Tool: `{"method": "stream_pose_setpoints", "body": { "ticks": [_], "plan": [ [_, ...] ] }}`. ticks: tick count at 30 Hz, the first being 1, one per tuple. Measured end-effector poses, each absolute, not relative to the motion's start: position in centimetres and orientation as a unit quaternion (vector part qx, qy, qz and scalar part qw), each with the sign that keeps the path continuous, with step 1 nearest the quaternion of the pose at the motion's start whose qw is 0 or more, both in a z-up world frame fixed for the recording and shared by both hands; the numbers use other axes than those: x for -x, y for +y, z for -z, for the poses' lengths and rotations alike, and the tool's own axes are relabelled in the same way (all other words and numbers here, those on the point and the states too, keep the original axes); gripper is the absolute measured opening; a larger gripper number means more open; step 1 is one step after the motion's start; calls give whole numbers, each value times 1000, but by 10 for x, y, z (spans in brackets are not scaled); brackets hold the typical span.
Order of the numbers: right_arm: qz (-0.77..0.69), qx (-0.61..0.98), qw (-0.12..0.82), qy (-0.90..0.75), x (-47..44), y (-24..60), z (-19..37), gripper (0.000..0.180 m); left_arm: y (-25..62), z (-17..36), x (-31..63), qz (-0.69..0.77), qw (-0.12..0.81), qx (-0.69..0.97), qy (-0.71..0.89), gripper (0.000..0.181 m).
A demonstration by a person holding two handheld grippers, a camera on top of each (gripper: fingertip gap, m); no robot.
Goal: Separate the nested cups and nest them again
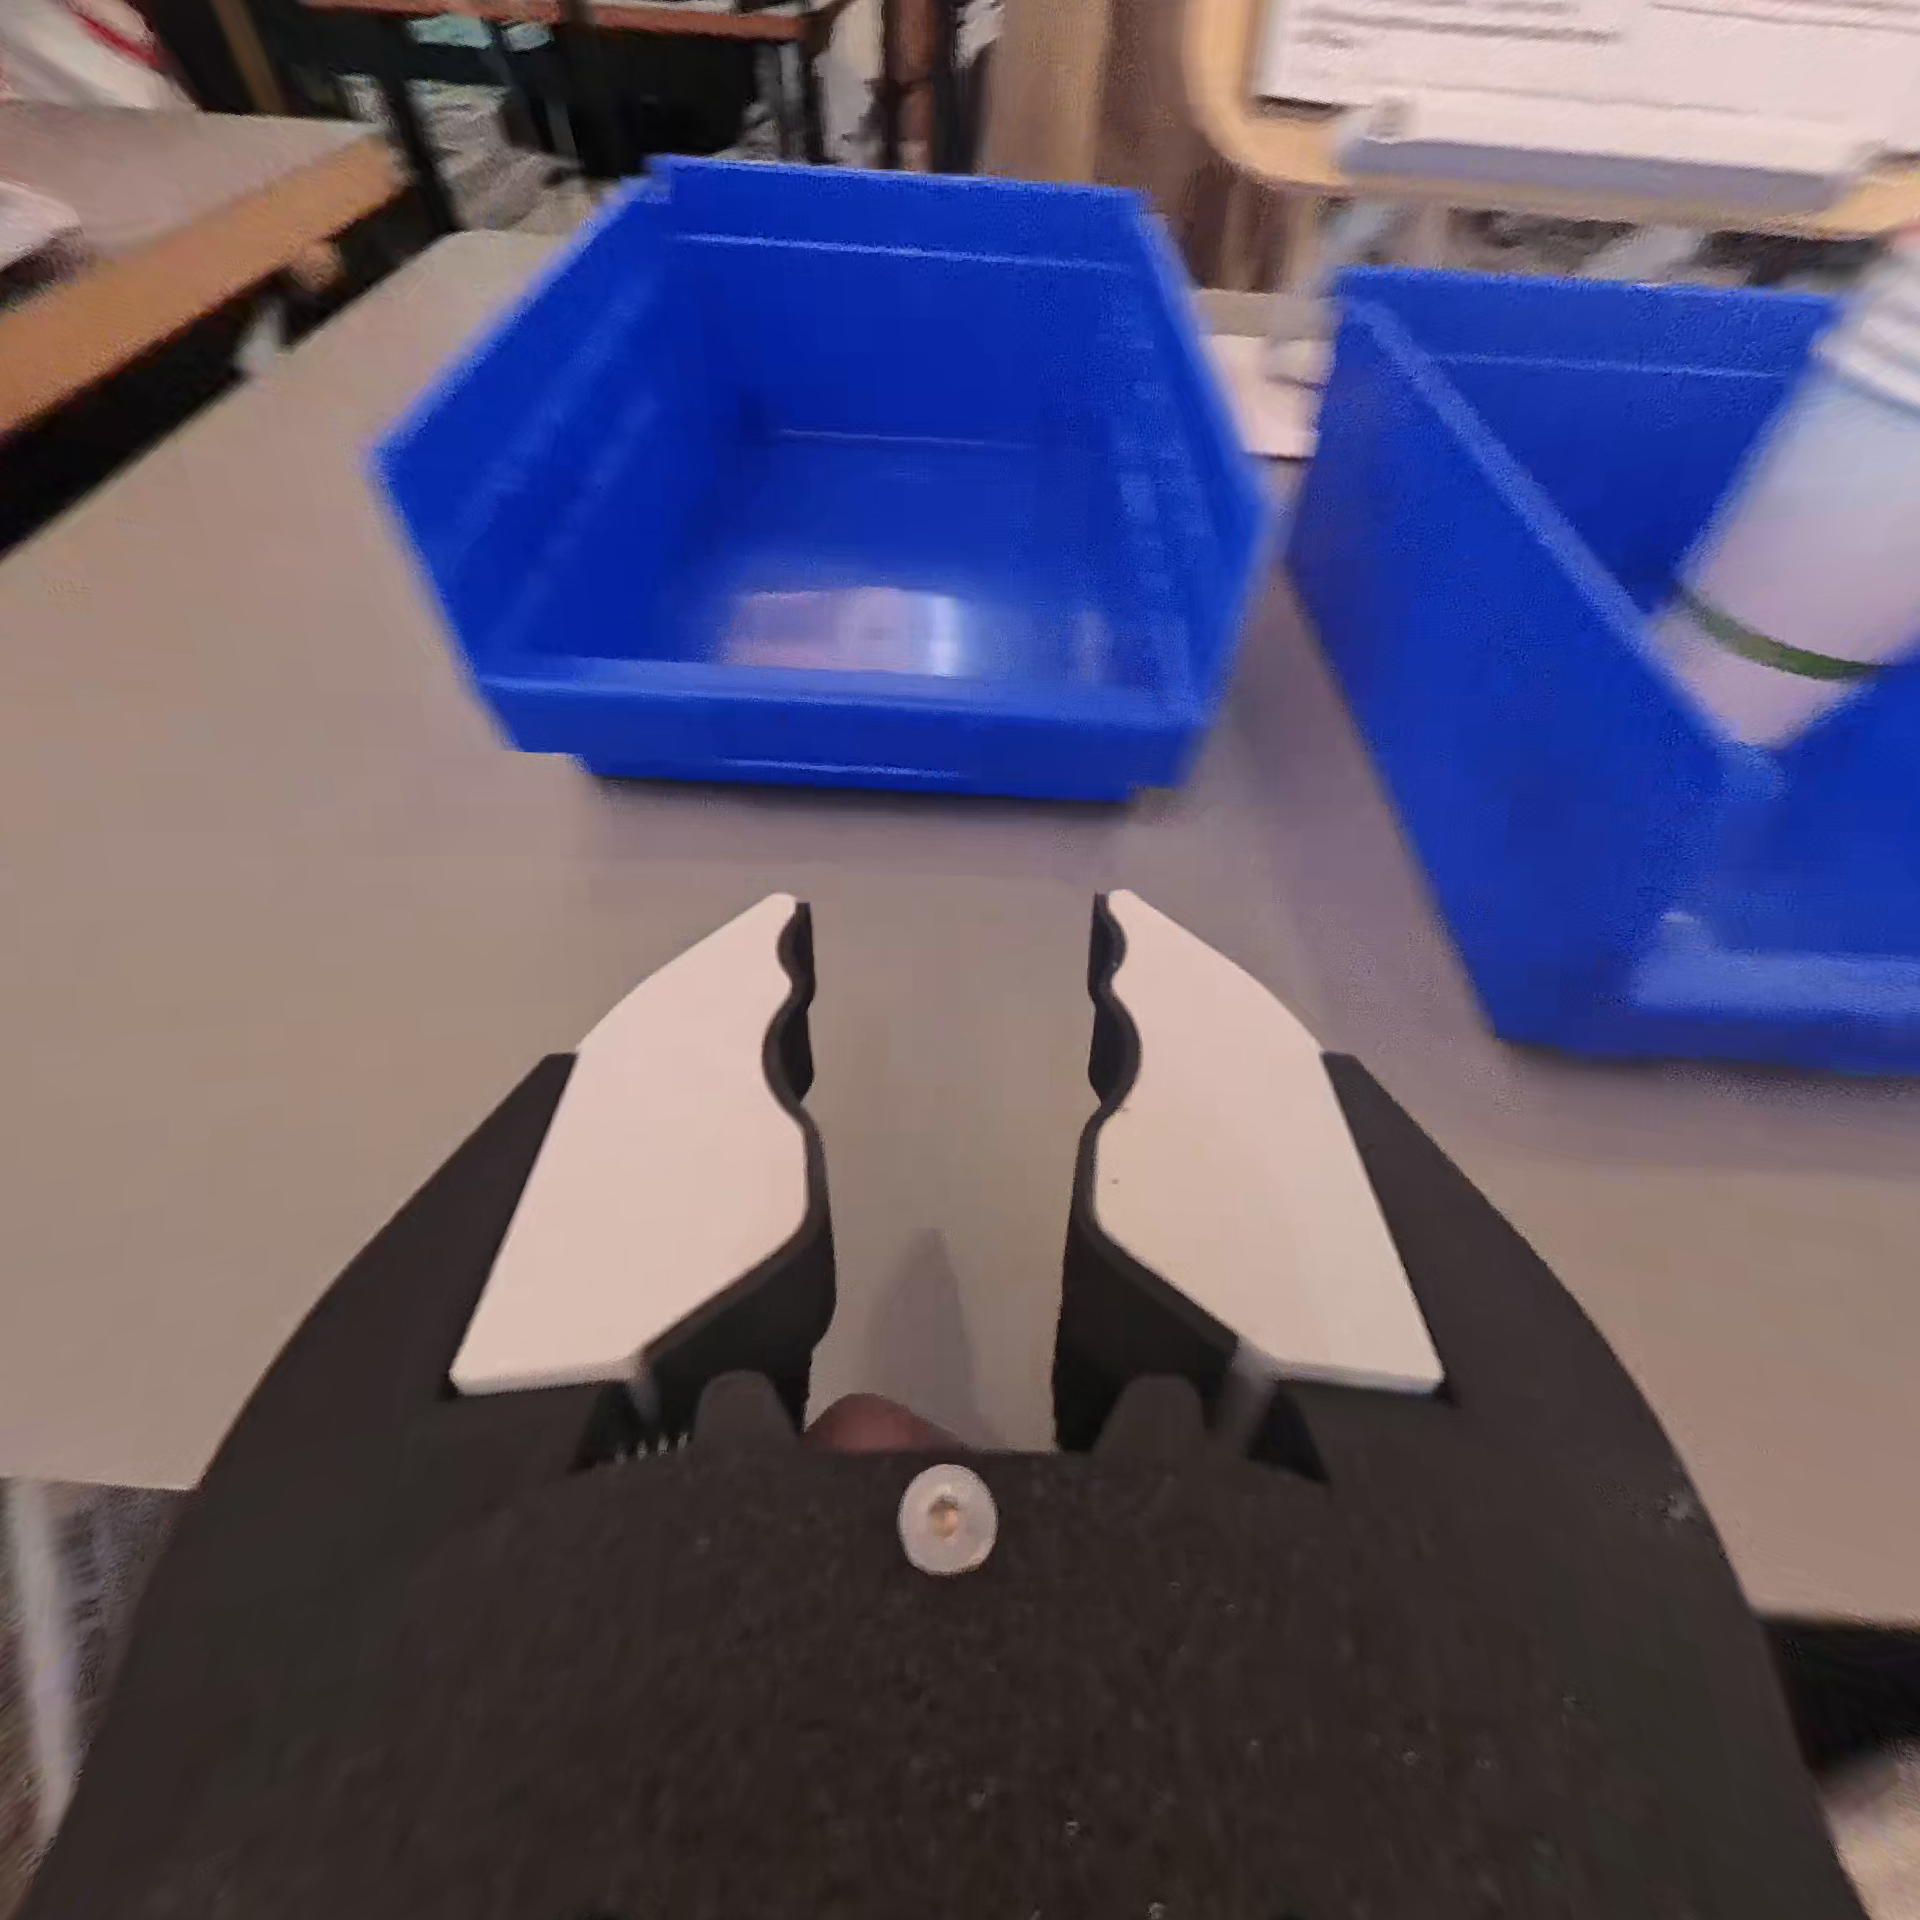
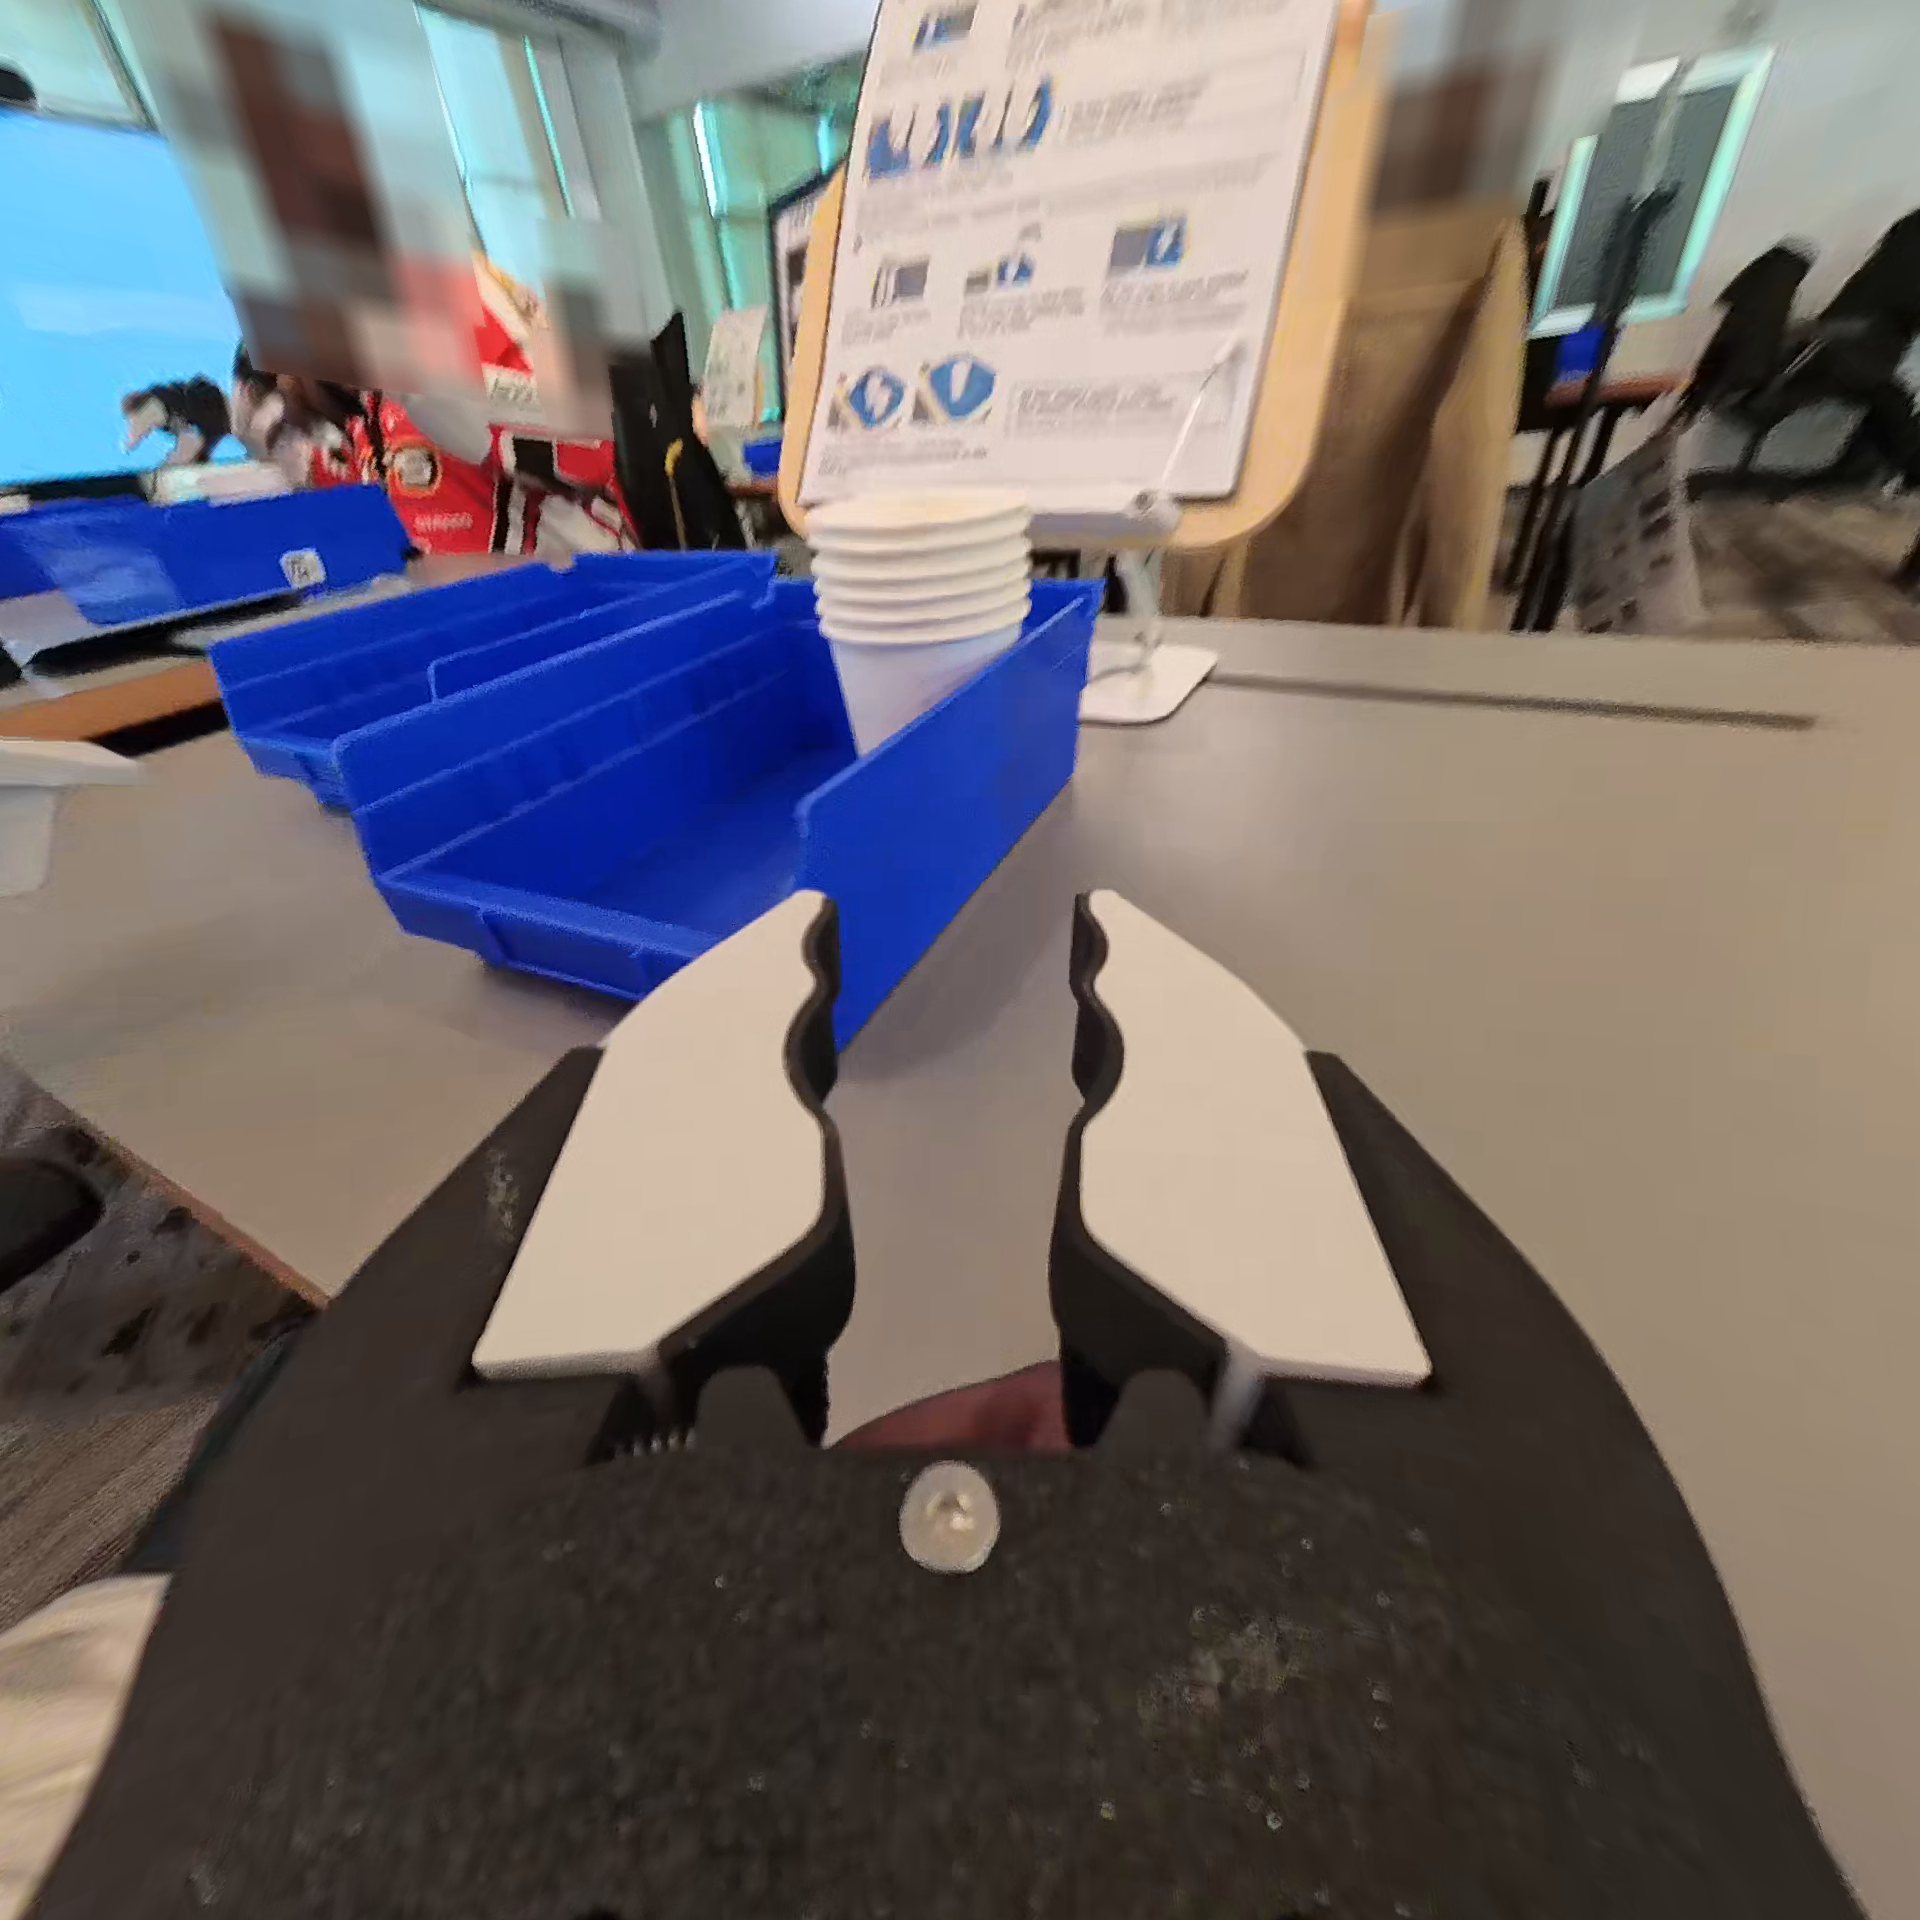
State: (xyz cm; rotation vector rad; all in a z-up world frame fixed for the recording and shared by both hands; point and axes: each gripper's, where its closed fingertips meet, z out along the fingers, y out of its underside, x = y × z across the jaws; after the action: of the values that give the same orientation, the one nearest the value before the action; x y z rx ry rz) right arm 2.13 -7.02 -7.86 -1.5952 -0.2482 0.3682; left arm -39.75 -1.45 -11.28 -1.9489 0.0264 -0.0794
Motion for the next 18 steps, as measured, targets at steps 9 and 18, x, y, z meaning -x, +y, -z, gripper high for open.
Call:
{"method": "stream_pose_setpoints", "body": {
  "ticks": [9, 18],
  "plan": [
    [-192, 702, 680, -92, -26, -75, 88, 32, 108, 114, 515, -7, 513, 857, -47, 66],
    [-210, 723, 650, -103, -2, -73, 108, 28, 148, 131, 515, 59, 480, 873, -71, 6]
  ]
}}
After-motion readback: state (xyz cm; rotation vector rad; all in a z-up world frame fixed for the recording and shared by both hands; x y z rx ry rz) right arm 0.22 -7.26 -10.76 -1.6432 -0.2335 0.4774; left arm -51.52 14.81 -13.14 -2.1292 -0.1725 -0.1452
